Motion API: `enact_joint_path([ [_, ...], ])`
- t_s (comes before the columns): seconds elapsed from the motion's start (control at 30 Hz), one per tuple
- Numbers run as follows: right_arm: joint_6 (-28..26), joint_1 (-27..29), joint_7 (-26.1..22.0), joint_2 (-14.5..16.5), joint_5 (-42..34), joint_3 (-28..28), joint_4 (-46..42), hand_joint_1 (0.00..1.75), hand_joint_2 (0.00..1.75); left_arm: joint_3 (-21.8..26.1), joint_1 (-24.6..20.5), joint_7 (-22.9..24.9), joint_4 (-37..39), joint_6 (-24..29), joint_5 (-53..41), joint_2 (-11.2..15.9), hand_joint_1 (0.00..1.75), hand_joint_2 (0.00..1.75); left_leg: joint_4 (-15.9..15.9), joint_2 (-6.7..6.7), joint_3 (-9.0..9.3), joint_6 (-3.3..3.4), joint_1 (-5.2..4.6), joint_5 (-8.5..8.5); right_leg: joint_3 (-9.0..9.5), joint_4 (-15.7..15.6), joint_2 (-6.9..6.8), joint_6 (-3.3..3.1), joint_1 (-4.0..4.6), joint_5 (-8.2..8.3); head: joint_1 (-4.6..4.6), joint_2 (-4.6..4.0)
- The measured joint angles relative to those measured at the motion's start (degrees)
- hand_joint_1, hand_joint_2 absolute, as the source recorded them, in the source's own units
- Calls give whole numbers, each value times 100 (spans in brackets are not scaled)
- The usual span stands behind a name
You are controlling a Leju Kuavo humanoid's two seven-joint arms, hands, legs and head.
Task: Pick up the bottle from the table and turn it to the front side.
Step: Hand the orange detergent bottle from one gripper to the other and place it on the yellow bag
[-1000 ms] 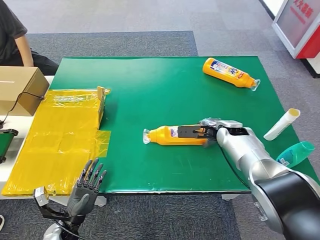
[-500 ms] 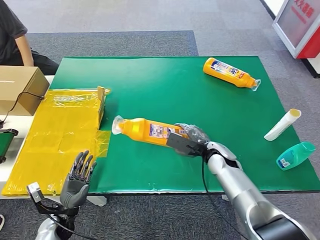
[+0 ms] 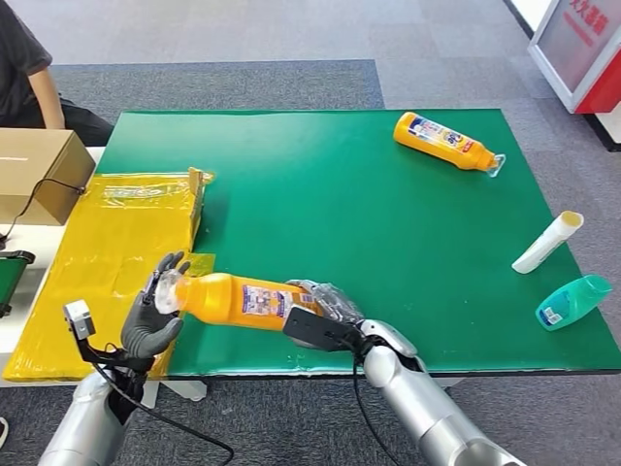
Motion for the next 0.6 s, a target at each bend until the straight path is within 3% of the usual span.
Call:
enact_joint_path([
  [0.33,-14,-231,-202,239,-263,652,37,175,175,-1306,-418,-460,833,-653,-251,486,0,175,0,0,0,0,0,0,0,0,0,0,-1,0,-1,0],
  [0.6,-11,-475,-197,331,-333,931,244,175,175,-1915,-464,-475,943,-462,-383,730,0,175,0,0,0,0,0,0,0,0,-1,0,0,0,-1,0],
])
